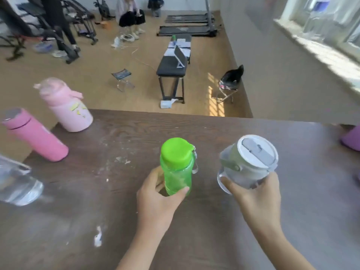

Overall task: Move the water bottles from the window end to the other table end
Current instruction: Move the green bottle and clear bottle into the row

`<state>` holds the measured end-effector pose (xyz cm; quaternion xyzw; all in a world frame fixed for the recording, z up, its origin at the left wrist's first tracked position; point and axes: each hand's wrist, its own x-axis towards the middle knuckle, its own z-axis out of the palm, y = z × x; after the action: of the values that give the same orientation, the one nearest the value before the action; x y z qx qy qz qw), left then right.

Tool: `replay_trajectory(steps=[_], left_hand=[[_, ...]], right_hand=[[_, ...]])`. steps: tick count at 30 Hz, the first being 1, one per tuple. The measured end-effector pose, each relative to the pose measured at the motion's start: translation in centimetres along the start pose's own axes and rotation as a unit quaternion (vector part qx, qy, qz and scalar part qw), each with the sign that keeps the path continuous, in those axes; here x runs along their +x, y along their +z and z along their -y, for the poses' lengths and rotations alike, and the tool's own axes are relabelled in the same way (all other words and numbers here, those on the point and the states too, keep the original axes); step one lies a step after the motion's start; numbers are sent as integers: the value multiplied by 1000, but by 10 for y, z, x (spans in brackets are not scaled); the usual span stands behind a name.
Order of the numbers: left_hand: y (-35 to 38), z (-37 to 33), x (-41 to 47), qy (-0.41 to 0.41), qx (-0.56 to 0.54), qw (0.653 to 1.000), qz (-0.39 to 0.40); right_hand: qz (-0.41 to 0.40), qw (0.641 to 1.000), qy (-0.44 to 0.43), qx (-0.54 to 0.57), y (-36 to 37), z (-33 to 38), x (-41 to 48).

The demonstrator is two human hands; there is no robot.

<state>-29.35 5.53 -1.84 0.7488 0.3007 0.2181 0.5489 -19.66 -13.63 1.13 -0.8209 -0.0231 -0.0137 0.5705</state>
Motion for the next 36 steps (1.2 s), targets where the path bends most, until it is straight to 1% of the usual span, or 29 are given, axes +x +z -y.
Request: replay_trajectory(steps=[5,9,13,18,23,28,30,36], left_hand=[[-109,35,2,-16,11,995,-98],[-184,67,-1,-32,-5,985,-170],[-239,96,-13,-47,-8,974,-220],[-287,122,-28,-54,-31,951,-303],[-314,140,-30,-56,-59,930,-358],[-327,150,-29,-48,-63,916,-394],[-330,151,-31,-46,-77,913,-399],[-331,158,-35,-44,-86,913,-395]], right_hand=[[70,997,-29,11,111,54,10],[113,992,-57,3,200,87,6],[160,983,-95,0,277,110,-6],[209,974,-91,2,354,131,-3],[216,971,-92,-31,406,142,19],[210,971,-86,-70,437,137,33],[200,975,-73,-67,444,139,35],[184,978,-73,-73,451,141,43]])
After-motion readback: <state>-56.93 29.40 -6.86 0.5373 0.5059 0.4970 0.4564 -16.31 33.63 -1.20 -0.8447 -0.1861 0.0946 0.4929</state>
